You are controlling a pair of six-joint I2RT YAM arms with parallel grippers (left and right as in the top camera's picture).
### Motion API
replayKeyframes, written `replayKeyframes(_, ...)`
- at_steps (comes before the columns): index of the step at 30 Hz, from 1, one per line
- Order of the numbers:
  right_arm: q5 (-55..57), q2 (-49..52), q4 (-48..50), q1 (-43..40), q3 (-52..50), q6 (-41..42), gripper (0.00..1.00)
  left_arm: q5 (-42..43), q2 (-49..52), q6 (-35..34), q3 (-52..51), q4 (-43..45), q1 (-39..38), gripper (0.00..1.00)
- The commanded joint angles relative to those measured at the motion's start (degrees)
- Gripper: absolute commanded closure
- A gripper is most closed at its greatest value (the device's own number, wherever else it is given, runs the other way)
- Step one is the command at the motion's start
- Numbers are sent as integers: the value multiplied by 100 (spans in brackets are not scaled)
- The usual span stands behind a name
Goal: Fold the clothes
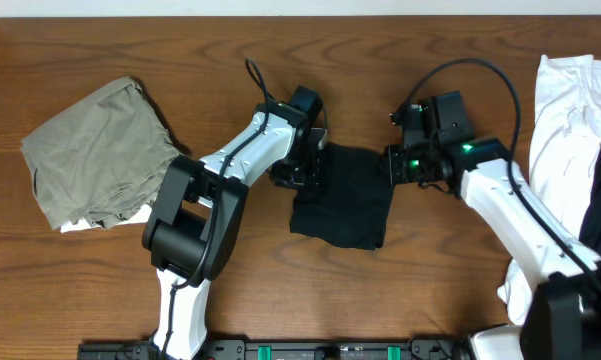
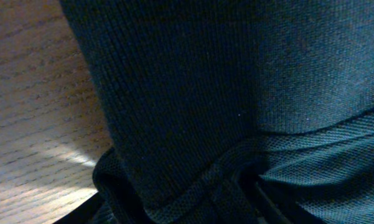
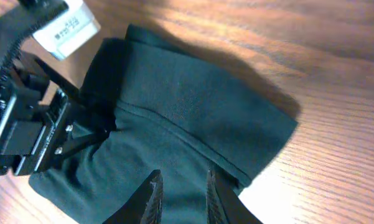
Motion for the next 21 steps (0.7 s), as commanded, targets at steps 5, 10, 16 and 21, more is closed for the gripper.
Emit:
replayKeyframes(5,-87,1202,2,96,-153,-175,78,-7,201,111,-48,-24,-46,41)
replayKeyframes(10,446,1945,83,52,-153,-107,76,-7,201,111,-48,-26,-46,41)
replayKeyframes(16,457,2249,122,50,-153,-107,74,-9,63,118,9,-70,24,41)
replayKeyframes(21,457,2245,120,39,-151,-109,73,-52,-389,116,107,-109,352,40)
